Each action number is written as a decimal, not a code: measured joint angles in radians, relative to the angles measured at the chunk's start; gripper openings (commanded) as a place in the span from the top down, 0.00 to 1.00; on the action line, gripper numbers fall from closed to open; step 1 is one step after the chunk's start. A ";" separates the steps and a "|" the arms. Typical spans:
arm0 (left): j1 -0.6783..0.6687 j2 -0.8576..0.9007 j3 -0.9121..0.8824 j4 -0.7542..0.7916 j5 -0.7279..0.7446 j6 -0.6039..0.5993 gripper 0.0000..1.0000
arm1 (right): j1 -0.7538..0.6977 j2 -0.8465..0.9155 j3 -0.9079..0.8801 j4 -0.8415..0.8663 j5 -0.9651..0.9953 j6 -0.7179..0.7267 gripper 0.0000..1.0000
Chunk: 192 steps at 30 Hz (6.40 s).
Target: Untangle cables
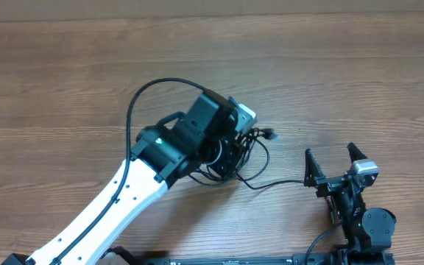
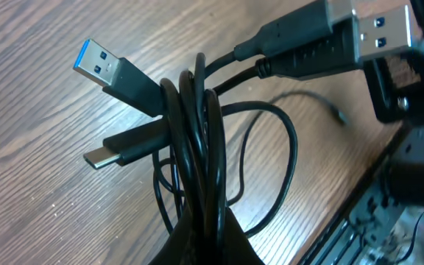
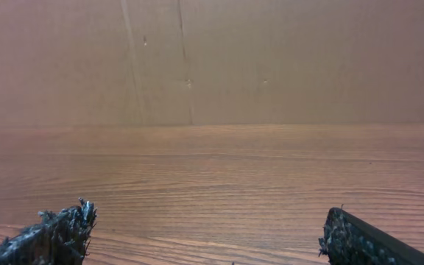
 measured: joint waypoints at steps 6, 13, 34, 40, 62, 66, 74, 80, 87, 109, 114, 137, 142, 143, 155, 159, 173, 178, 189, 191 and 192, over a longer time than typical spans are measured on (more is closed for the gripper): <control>0.053 0.000 0.000 0.055 0.105 -0.039 0.96 | 0.000 0.000 0.000 -0.001 0.000 0.001 0.00; 0.146 0.000 0.000 0.087 0.229 -0.106 0.96 | 0.000 0.000 0.000 0.002 -0.093 0.095 0.00; 0.388 0.000 0.000 0.119 0.404 -0.074 0.96 | 0.000 0.231 0.541 -0.491 -0.300 0.363 0.00; 0.388 0.000 0.000 0.124 0.414 -0.058 0.96 | 0.000 0.354 0.571 -0.348 -0.535 0.417 0.00; 0.388 0.000 0.000 0.415 0.578 -0.050 0.96 | 0.032 0.539 0.571 -0.201 -0.766 0.997 0.06; 0.383 0.000 0.000 0.425 0.500 -0.125 0.96 | 0.087 0.539 0.571 -0.174 -0.753 1.009 0.11; 0.283 0.000 0.000 0.455 0.389 -0.236 0.96 | 0.173 0.541 0.571 -0.185 -0.643 1.014 0.11; 0.214 0.000 0.000 0.475 0.364 -0.266 0.96 | 0.211 0.565 0.571 -0.223 -0.548 1.014 0.12; 0.158 0.000 0.000 0.476 0.352 -0.285 0.96 | 0.215 0.649 0.571 -0.225 -0.499 1.014 0.18; 0.093 0.000 0.000 0.476 0.340 -0.314 0.96 | 0.215 0.785 0.571 -0.204 -0.503 0.990 0.59; 0.068 0.000 0.000 0.479 0.327 -0.319 0.96 | 0.215 0.785 0.571 -0.206 -0.505 0.985 0.66; 0.063 0.000 -0.001 0.526 0.322 -0.465 0.96 | 0.216 0.782 0.586 -0.293 -0.447 0.912 0.89; 0.088 0.000 -0.001 0.528 0.326 -0.466 0.96 | 0.216 0.782 0.586 -0.312 -0.410 0.901 0.89; 0.097 0.000 -0.001 0.529 0.327 -0.467 0.96 | 0.216 0.782 0.586 -0.314 -0.404 0.898 0.88; 0.187 0.000 -0.001 0.536 0.345 -0.472 0.96 | 0.216 0.782 0.586 -0.369 -0.321 0.879 0.88; 0.200 0.000 -0.001 0.536 0.345 -0.472 0.96 | 0.216 0.783 0.586 -0.383 -0.297 0.879 0.88; 0.214 0.000 -0.001 0.459 0.345 -0.331 0.96 | 0.216 0.785 0.584 -0.286 -0.372 0.867 0.69; 0.214 0.000 -0.001 0.442 0.345 -0.275 0.96 | 0.216 0.786 0.584 -0.167 -0.504 0.834 0.45; 0.214 0.000 -0.001 0.328 0.353 -0.074 0.96 | 0.216 0.786 0.584 0.003 -0.745 0.823 0.27; 0.214 0.000 -0.001 0.308 0.354 -0.046 0.96 | 0.216 0.786 0.584 0.004 -0.749 0.810 0.27; 0.214 0.000 -0.001 0.300 0.353 -0.037 0.96 | 0.216 0.786 0.584 0.004 -0.747 0.799 0.27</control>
